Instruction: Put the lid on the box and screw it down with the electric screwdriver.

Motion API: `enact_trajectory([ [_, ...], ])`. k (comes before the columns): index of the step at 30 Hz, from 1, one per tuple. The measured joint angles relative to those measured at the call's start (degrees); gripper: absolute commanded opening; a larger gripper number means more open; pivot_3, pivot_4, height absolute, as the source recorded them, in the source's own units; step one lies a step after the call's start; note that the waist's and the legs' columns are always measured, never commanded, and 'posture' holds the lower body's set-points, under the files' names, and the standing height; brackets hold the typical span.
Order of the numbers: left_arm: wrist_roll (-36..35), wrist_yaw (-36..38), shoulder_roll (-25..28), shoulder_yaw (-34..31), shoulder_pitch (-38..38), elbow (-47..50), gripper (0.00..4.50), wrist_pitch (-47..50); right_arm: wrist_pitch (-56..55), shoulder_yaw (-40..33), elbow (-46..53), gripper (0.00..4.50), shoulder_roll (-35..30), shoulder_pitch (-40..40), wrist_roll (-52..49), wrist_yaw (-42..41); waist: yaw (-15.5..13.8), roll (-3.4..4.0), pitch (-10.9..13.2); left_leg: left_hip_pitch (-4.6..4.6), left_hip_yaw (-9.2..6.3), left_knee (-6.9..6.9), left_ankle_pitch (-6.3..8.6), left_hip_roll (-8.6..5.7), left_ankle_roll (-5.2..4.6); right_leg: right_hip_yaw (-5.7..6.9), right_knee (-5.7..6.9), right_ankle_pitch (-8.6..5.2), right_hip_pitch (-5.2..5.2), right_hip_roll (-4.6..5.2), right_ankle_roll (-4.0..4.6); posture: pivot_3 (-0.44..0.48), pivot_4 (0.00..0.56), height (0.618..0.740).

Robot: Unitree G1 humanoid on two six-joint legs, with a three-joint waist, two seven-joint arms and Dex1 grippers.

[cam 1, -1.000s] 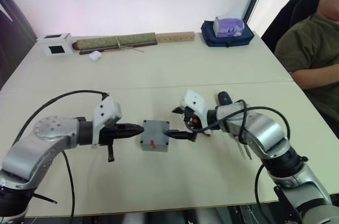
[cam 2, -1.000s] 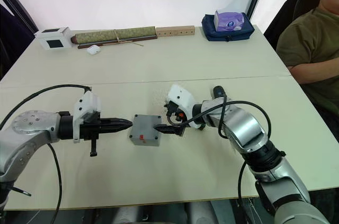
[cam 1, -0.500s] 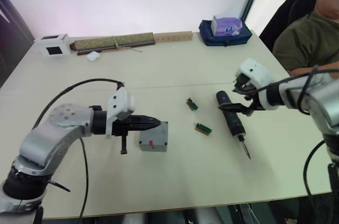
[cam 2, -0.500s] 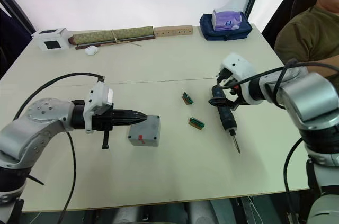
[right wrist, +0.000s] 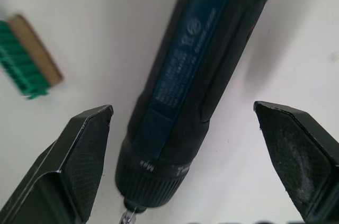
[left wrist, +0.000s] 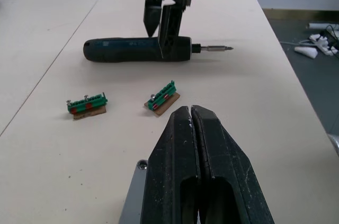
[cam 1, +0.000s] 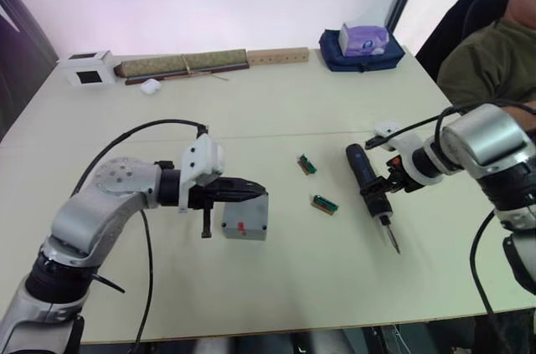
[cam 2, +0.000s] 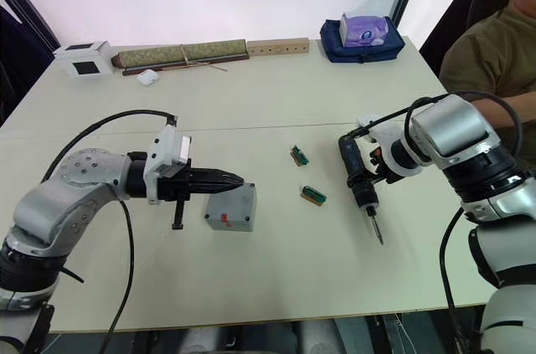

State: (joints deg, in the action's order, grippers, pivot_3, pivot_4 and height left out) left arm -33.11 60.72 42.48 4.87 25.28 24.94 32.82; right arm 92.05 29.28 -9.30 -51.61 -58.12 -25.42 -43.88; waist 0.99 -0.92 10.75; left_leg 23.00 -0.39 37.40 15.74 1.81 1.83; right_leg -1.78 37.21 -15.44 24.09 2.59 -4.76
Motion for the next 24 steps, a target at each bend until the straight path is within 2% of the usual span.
enact_trajectory([
  [4,0.03,-0.99,-0.12,0.0,-0.6,0.74,0.0,-0.08,-1.31,2.66,-2.42,4.47,1.92,-0.9,1.83,0.28,0.17,-0.1,-0.07,0.13,-0.04,0.1,0.0,0.02,0.0,0.01,0.1,0.01,0.14,-0.03,0.0,0.0,0.15,0.74],
  [7,0.02,-1.47,-0.11,-0.01,-0.81,1.19,0.0,-0.06,-2.16,3.58,-3.57,3.88,2.77,-1.22,2.96,0.28,0.18,-0.2,-0.13,0.14,-0.04,0.37,0.0,0.02,0.0,0.01,0.16,0.01,0.04,-0.03,0.0,0.0,0.15,0.74],
  [10,0.02,-2.16,0.15,-0.15,-1.64,1.97,0.0,0.01,-2.59,3.6,-5.65,2.96,4.15,-1.59,4.91,1.21,0.23,-0.2,-0.13,0.15,-0.03,0.53,0.0,0.03,0.0,0.01,0.16,0.02,-0.03,-0.03,-0.01,0.0,0.15,0.74],
  [11,0.01,-2.18,0.24,-0.15,-2.07,2.29,0.0,0.02,-2.58,3.56,-6.08,2.46,4.4,-1.68,5.31,1.55,0.24,-0.21,-0.13,0.14,-0.03,0.54,0.0,0.03,0.0,0.01,0.16,0.02,-0.04,-0.03,-0.01,0.0,0.15,0.74],
  [13,0.0,-2.19,0.64,-0.15,-2.51,2.33,0.0,0.11,-2.19,3.37,-7.04,2.02,5.12,-2.22,5.63,1.63,0.29,-0.21,-0.13,0.13,-0.04,0.56,0.0,0.05,0.0,0.01,0.19,0.03,-0.04,-0.07,-0.01,0.0,0.15,0.74],
  [20,0.11,-2.0,2.81,-0.21,-2.73,2.26,0.0,0.1,-1.64,1.09,-7.74,1.86,6.02,-2.45,5.91,1.94,1.0,-0.15,-0.1,0.23,-0.06,0.56,0.0,0.05,0.0,0.01,0.27,0.03,0.11,-0.07,-0.02,0.0,0.15,0.74],
  [24,1.31,-0.75,5.38,-0.84,-3.83,0.36,0.0,-0.23,-3.61,-3.97,0.58,1.86,4.3,-1.41,4.15,1.46,1.48,0.26,0.15,0.47,-0.03,0.56,0.0,0.02,0.0,-0.01,0.43,0.06,0.45,-0.03,-0.07,0.0,0.15,0.74],
])
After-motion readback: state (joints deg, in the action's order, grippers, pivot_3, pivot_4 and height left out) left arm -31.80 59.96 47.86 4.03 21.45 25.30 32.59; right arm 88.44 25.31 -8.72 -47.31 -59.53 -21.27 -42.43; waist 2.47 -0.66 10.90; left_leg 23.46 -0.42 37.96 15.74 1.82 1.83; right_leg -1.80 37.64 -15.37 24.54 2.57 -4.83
